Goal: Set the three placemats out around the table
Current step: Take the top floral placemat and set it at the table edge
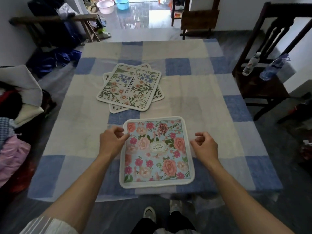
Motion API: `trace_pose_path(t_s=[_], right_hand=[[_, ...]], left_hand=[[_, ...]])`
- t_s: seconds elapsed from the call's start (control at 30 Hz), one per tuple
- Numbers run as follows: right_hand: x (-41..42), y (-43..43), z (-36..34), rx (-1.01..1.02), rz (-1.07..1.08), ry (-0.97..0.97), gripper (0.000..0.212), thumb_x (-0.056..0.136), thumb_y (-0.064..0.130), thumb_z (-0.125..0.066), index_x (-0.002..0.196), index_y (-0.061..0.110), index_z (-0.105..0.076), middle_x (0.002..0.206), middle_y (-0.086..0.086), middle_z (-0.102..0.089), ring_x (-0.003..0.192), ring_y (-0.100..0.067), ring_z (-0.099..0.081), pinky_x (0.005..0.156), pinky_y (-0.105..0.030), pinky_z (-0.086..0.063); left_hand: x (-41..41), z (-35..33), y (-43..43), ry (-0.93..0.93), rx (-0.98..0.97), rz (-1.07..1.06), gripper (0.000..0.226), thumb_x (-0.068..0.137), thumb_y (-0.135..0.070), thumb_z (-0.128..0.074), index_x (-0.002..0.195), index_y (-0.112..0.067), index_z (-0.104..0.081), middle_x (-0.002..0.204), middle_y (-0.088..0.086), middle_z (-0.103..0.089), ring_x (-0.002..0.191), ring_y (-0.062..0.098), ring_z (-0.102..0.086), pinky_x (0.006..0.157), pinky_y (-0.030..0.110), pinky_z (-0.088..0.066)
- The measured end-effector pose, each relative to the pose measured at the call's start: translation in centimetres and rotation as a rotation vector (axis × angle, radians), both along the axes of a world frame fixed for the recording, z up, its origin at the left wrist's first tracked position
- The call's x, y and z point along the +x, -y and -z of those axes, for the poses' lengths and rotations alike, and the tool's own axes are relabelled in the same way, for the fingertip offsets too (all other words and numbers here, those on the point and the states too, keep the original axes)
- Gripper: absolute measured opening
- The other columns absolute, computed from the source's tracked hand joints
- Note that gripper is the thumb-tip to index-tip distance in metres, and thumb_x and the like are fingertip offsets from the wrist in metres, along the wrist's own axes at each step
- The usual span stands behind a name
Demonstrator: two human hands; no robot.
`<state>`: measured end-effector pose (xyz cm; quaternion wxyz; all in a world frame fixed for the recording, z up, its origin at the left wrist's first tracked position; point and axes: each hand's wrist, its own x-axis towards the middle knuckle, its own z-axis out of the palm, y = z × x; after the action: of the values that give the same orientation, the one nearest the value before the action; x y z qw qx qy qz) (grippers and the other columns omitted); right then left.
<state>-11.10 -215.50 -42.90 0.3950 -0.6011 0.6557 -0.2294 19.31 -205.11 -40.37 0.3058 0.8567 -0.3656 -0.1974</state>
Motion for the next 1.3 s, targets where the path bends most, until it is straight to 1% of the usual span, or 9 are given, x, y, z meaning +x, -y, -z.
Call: trace_pose_path(t_s=[0.07, 0.17, 0.3, 0.43, 0.57, 0.77, 0.97, 1.17, 1.3], right_hand=[[0.7, 0.0, -1.1, -0.031, 0.009, 0.012, 0.024, 0.086, 0.021, -0.073, 0.106, 0.021, -0.059, 0.085, 0.012, -0.06, 0.073, 0.003, -0.057, 0.049, -0.005, -0.04], [1.6, -0.9, -1.7, -0.047, 0.057, 0.022, 0.025, 0.086, 0.026, -0.074, 0.107, 0.023, -0.059, 0.087, 0.015, -0.061, 0.076, 0.005, -0.058, 0.049, -0.004, -0.042], [3.1, -2.6, -1.4, -0.058, 0.187, -0.012, 0.028, 0.085, 0.028, -0.074, 0.109, 0.021, -0.062, 0.092, 0.009, -0.063, 0.082, -0.001, -0.06, 0.063, -0.012, -0.043], [4.9, -5.6, -1.3, -0.05, 0.366, -0.055, 0.025, 0.087, 0.025, -0.07, 0.11, 0.019, -0.063, 0.096, 0.003, -0.064, 0.087, -0.011, -0.061, 0.063, -0.012, -0.041], [6.7, -9.6, -1.3, -0.031, 0.498, -0.045, 0.016, 0.09, 0.02, -0.065, 0.105, 0.023, -0.06, 0.092, 0.009, -0.062, 0.087, -0.009, -0.062, 0.062, -0.013, -0.041], [7.9, -13.8, -0.5, 0.085, 0.663, -0.04, 0.016, 0.091, 0.021, -0.066, 0.107, 0.019, -0.061, 0.098, 0.003, -0.065, 0.09, -0.013, -0.064, 0.074, -0.029, -0.055], [8.9, -16.1, 1.0, 0.157, 0.692, -0.097, 0.006, 0.091, 0.018, -0.066, 0.092, 0.017, -0.06, 0.083, 0.007, -0.062, 0.078, -0.011, -0.062, 0.058, -0.019, -0.042], [10.6, -17.4, 3.0, 0.277, 0.709, -0.178, 0.025, 0.082, 0.032, -0.076, 0.09, 0.017, -0.057, 0.08, 0.007, -0.059, 0.07, -0.008, -0.055, 0.051, -0.018, -0.032], [11.7, -17.2, 2.9, 0.245, 0.747, -0.196, 0.028, 0.08, 0.03, -0.079, 0.075, 0.027, -0.052, 0.071, 0.013, -0.056, 0.066, -0.008, -0.056, 0.046, -0.009, -0.029]], left_hand=[[-0.2, -1.3, 1.9, -0.011, -0.053, 0.09, 0.026, 0.078, -0.03, -0.081, 0.098, -0.017, -0.071, 0.08, -0.007, -0.068, 0.071, -0.002, -0.062, 0.059, 0.004, -0.041], [0.0, -2.1, 4.8, -0.033, -0.084, 0.23, 0.03, 0.08, -0.028, -0.08, 0.104, -0.014, -0.07, 0.085, -0.003, -0.069, 0.074, 0.003, -0.063, 0.062, 0.005, -0.042], [1.7, -1.0, 8.2, -0.017, -0.091, 0.41, 0.031, 0.08, -0.03, -0.079, 0.105, -0.016, -0.068, 0.088, -0.004, -0.069, 0.076, 0.006, -0.063, 0.066, 0.014, -0.049], [3.1, 0.8, 10.5, -0.071, -0.097, 0.6, 0.032, 0.081, -0.028, -0.078, 0.106, -0.011, -0.068, 0.088, 0.0, -0.068, 0.079, 0.013, -0.065, 0.079, 0.031, -0.057], [3.5, 2.1, 11.7, -0.072, -0.093, 0.73, 0.03, 0.08, -0.029, -0.079, 0.105, -0.015, -0.069, 0.086, -0.004, -0.068, 0.077, 0.008, -0.064, 0.074, 0.024, -0.055], [3.4, 3.5, 12.2, -0.08, -0.019, 0.824, 0.027, 0.082, -0.025, -0.077, 0.106, -0.015, -0.069, 0.086, -0.002, -0.068, 0.076, 0.007, -0.063, 0.065, 0.014, -0.046], [3.3, 4.6, 13.0, 0.016, 0.024, 0.925, 0.03, 0.083, -0.03, -0.072, 0.11, -0.016, -0.067, 0.091, -0.001, -0.068, 0.085, 0.016, -0.064, 0.079, 0.031, -0.052], [3.4, 6.3, 14.5, 0.283, 0.114, 1.077, 0.041, 0.089, -0.04, -0.062, 0.121, -0.015, -0.061, 0.11, 0.009, -0.061, 0.098, 0.029, -0.057, 0.084, 0.038, -0.046], [3.3, 7.4, 14.3, 0.31, 0.135, 1.079, 0.033, 0.089, -0.038, -0.061, 0.109, -0.011, -0.063, 0.108, 0.013, -0.059, 0.098, 0.033, -0.055, 0.081, 0.038, -0.044]])
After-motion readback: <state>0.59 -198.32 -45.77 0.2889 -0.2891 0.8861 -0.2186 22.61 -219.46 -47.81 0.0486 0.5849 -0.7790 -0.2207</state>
